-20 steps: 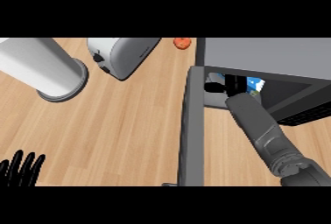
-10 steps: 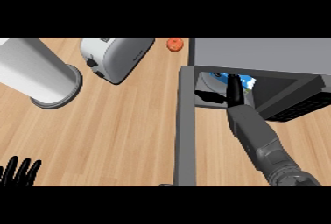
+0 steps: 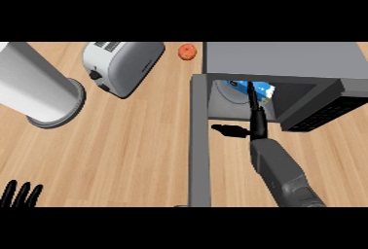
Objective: Pick up the milk, place it into the microwave and close the microwave
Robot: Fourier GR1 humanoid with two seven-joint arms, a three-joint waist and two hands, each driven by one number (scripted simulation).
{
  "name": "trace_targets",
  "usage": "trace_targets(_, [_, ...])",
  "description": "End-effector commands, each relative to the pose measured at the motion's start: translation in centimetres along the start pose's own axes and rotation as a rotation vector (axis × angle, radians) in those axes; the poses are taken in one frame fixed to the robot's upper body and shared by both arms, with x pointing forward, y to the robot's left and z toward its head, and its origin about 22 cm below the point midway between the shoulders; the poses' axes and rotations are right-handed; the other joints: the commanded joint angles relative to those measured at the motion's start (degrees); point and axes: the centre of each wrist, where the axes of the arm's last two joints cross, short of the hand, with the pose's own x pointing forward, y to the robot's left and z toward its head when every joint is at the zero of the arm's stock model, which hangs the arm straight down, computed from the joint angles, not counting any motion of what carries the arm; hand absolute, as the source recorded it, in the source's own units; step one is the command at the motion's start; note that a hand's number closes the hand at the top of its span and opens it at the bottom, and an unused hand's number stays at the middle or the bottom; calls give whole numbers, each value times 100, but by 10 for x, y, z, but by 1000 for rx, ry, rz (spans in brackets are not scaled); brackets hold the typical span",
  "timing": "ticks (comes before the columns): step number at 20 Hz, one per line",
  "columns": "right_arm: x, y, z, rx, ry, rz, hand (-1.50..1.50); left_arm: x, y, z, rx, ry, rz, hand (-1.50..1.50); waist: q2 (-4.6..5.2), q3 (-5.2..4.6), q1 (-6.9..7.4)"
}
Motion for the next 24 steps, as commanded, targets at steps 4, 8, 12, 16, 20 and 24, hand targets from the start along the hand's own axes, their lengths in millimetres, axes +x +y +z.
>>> trace_targets(4, [-25, -11, 42, 31, -17, -123, -150, -1, -12, 12, -8, 25, -16, -150, -86, -11, -169])
trace_targets(8, [-32, -23, 52, 100, -13, -184, -150, -9, -23, 8, -30, 45, -19, -150, -112, -15, -241])
trace_targets(12, [-35, -12, 71, 118, 4, -172, -150, -5, -15, 0, -95, 96, -36, -150, -122, -19, -289])
trace_targets(16, [-40, -56, 75, 51, -9, -150, -150, -12, -29, -9, -76, 103, -24, -150, -143, -23, -354])
trace_targets(20, [-45, -101, 88, 37, -25, -148, -150, -26, -39, -17, -186, 134, 13, -150, -150, -28, -421])
trace_targets(24, [-49, -123, 127, 14, -21, -141, 150, -36, -35, -28, -286, 166, -30, -150, -152, -30, -438])
